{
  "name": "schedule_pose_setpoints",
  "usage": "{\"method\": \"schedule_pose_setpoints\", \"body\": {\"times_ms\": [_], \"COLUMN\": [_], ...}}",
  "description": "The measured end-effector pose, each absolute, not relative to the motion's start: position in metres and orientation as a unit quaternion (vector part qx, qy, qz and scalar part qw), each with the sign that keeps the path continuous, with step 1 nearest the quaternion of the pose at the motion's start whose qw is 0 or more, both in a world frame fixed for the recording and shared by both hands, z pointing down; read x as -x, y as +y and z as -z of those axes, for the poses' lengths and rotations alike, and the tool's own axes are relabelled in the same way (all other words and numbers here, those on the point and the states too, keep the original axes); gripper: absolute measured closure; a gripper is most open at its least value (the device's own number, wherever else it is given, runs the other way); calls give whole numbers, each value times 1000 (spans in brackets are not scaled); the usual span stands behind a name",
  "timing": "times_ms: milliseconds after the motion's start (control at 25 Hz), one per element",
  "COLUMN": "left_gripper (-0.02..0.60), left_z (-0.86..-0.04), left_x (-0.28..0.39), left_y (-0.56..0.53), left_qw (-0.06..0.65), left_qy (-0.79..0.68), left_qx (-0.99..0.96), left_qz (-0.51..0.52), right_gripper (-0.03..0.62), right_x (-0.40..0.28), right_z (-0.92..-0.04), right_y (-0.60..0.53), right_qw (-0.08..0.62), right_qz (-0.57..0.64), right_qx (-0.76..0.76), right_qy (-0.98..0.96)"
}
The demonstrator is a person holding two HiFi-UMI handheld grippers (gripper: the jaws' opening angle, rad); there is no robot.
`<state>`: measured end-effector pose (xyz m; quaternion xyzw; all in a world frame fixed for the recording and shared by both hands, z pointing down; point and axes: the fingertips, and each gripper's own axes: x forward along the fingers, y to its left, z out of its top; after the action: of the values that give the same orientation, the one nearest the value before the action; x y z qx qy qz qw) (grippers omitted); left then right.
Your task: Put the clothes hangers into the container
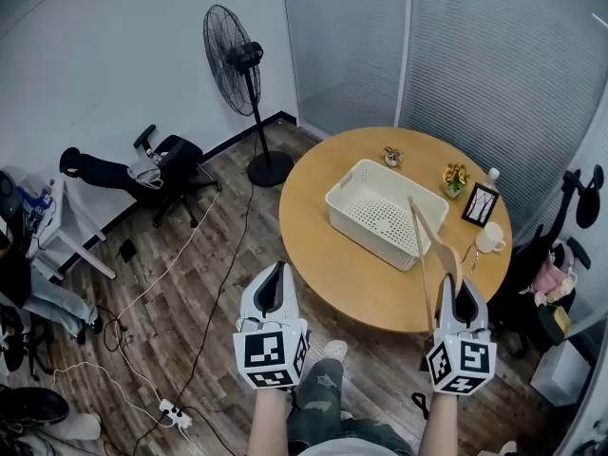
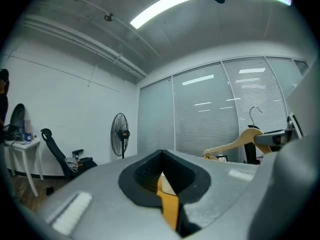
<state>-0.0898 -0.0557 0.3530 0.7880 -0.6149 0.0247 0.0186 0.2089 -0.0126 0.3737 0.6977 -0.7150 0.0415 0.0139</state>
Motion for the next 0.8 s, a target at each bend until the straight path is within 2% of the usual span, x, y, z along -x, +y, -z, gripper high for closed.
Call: {"method": "schedule_pose_setpoints", "body": {"times_ms": [800], "left_gripper": [581], "left_z": [-349], "left_x": [64], "left_y": [-283], "left_qw": [17], "left_qy": [-558], "left_qx": [-829], "left_qz": [-24], "right_gripper": [511], "right_x": [-210], "right_z": [-368], "right_y": [-206], "right_qw": [18], "right_qz": [-41], "right_qx": [-724], "right_qy": [-688]}}
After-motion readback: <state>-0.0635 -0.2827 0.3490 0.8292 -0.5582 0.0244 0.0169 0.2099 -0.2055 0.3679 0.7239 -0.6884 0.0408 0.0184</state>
